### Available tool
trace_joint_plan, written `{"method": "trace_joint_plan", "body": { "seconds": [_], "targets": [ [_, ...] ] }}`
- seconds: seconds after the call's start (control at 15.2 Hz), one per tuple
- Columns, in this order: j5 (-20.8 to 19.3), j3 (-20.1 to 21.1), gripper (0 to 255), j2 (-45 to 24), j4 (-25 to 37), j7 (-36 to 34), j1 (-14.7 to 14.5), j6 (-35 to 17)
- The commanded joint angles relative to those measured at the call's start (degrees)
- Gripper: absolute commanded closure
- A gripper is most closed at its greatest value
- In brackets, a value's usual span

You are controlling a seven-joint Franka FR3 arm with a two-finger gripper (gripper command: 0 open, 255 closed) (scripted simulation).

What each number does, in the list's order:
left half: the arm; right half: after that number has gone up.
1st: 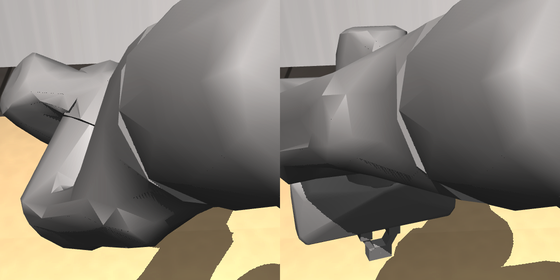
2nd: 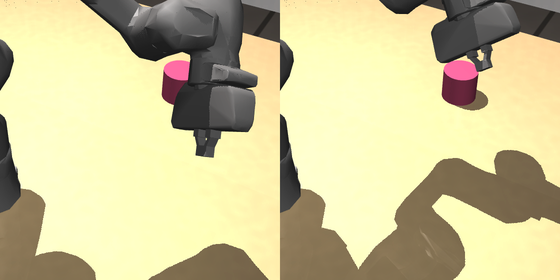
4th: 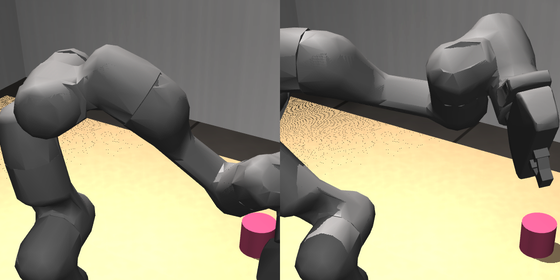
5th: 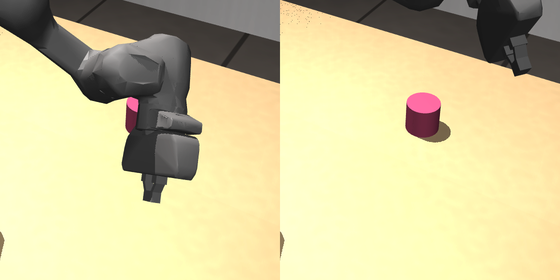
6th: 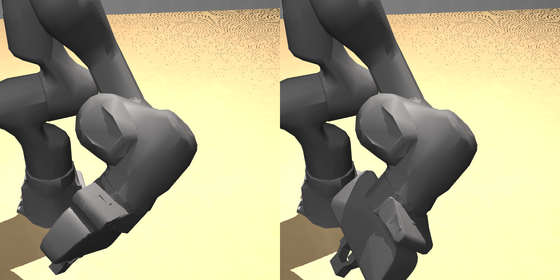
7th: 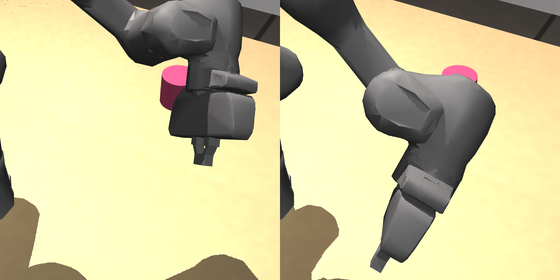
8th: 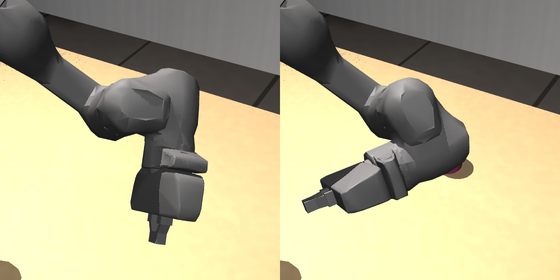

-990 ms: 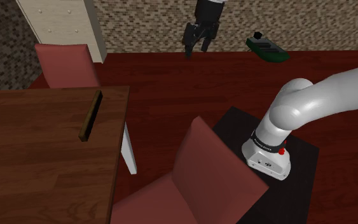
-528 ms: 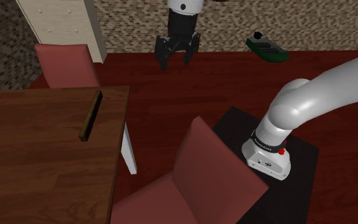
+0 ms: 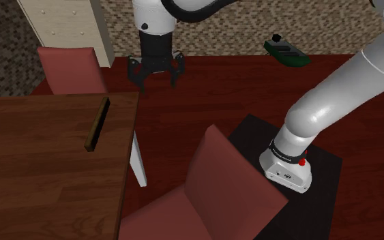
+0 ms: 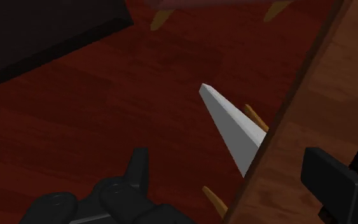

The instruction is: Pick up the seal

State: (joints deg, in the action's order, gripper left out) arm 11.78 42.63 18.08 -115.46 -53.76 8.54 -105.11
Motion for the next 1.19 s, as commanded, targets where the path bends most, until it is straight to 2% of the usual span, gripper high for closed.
{"method": "trace_joint_plan", "body": {
  "seconds": [0.0, 0.2, 0.33, 0.46, 0.66, 0.79, 0.86, 1.12],
  "targets": [
    [-2.99, 4.14, 0, -5.70, 4.44, -6.97, 1.46, 0.04],
    [-10.55, 9.81, 0, -16.45, 11.26, -18.18, 2.16, 0.15],
    [-17.02, 11.83, 0, -24.70, 16.51, -26.03, 0.24, 1.18],
    [-22.91, 11.51, 0, -32.53, 22.40, -32.87, -3.90, 3.00],
    [-29.19, 8.53, 0, -42.64, 32.53, -40.35, -11.74, 6.53],
    [-32.20, 6.13, 0, -48.87, 40.42, -43.90, -17.10, 9.33],
    [-32.98, 5.31, 0, -50.79, 43.14, -44.79, -18.81, 10.29],
    [-33.01, 5.14, 0, -50.73, 39.75, -45.03, -17.98, 7.15]
  ]
}}
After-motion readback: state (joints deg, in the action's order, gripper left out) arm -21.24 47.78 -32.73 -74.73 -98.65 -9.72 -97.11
